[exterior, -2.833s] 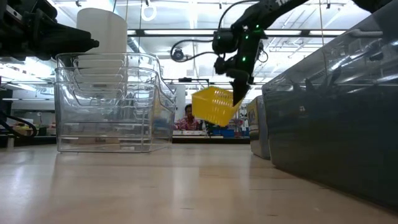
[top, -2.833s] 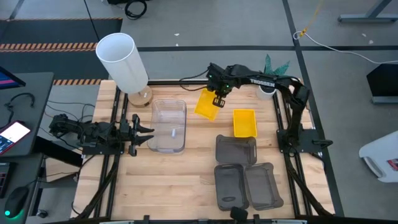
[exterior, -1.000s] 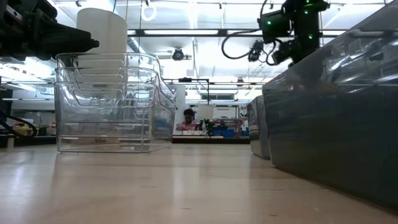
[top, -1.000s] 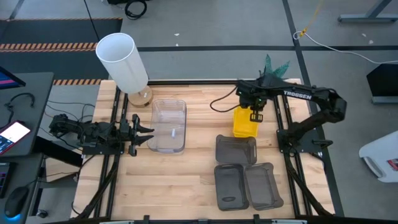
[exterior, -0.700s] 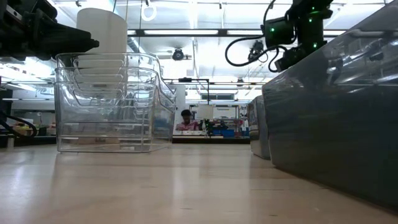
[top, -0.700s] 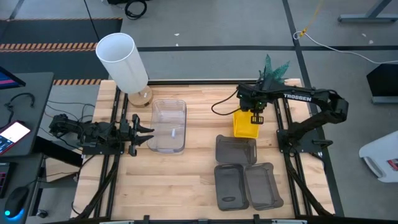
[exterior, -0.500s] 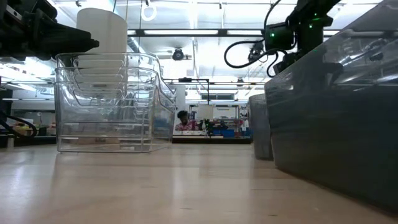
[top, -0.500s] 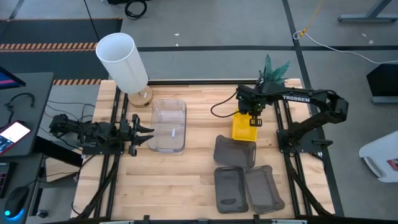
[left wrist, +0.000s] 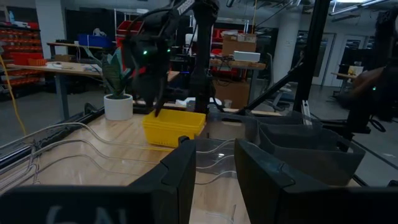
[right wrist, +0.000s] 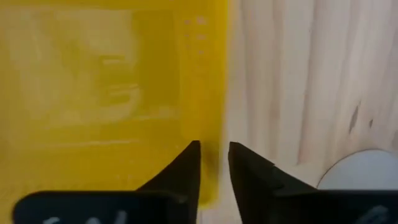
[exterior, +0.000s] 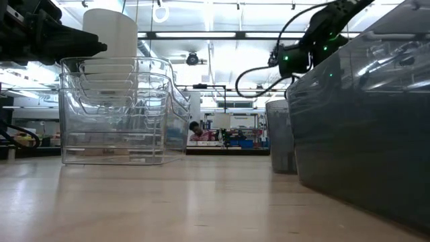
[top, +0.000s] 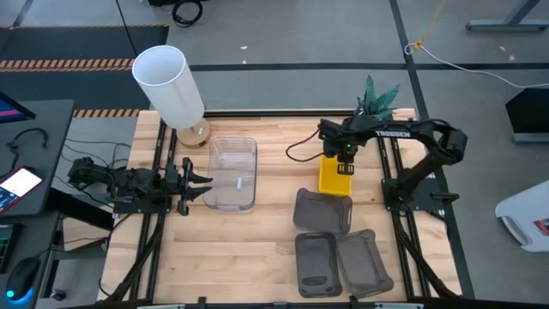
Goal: Stack baskets by color
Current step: Stack the left yellow bin on the right yellow bin, then move the stacked yellow bins to the top right of the table
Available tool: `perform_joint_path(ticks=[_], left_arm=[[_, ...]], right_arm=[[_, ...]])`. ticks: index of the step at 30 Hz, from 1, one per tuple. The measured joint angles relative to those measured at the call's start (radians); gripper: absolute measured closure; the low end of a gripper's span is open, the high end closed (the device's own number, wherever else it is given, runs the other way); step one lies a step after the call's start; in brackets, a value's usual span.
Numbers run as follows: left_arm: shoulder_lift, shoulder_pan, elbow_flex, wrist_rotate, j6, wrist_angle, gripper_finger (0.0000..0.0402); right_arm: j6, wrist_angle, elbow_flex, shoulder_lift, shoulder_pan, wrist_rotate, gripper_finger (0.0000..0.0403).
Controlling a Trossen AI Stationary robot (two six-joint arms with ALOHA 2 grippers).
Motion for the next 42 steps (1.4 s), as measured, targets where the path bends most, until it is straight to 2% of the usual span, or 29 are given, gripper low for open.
perform_joint_path(ticks=[9, 20, 32, 42], left_arm=[[0.000, 0.000, 0.000, 0.000, 0.000, 0.000, 0.0285], [0.000, 0.000, 0.000, 0.000, 0.000, 0.000, 0.0285], [0.000, 0.000, 0.000, 0.000, 0.000, 0.000, 0.0285], [0.000, 0.000, 0.000, 0.000, 0.000, 0.000, 0.0285]], right_arm=[[0.026, -0.001, 0.083, 0.059, -0.020, 0.003, 0.0244], [0.067, -0.086, 0.235, 0.058, 0.016, 0.023, 0.0196], [0.068, 0.033, 0.206, 0.058, 0.074, 0.056, 0.0122], [0.016, 0.257, 0.047, 0.058, 0.088, 0.068, 0.0114]])
